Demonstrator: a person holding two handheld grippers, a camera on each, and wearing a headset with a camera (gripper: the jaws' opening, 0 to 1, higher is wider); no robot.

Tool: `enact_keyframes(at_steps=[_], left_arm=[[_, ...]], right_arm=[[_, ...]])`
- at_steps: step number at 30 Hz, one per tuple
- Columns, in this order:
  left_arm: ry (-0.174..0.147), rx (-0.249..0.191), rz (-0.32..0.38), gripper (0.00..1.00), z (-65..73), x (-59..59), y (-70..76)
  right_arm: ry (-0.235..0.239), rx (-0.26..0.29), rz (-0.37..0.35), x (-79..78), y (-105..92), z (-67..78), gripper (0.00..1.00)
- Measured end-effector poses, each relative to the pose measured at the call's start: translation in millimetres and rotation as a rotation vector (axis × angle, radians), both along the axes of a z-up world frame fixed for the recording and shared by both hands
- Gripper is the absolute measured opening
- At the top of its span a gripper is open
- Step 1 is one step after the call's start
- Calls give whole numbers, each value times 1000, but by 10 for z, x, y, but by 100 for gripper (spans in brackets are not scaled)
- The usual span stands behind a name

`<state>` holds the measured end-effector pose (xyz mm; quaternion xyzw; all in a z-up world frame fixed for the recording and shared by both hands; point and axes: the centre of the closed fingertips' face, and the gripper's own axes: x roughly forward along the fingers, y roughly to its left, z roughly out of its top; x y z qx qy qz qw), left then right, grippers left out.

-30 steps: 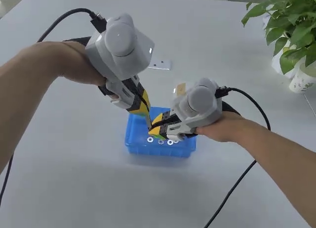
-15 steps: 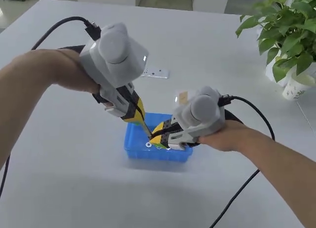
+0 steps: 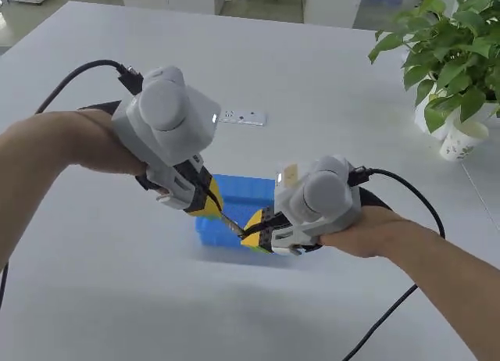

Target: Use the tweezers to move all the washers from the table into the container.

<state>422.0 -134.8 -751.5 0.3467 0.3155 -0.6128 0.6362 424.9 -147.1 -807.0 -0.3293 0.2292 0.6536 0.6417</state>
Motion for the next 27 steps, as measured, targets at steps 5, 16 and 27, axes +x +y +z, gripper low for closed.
enact_keyframes(at_steps=[5, 16, 27], left_arm=[[-1, -16, 3, 5, -74, -103, -8], [12, -38, 5, 5, -323, -302, -57], [63, -44, 10, 5, -648, -470, -110]], right_arm=[[-12, -24, 15, -95, -36, -57, 7], [-2, -65, 26, -299, -148, -249, 7], [19, -102, 37, -479, -259, -499, 7]])
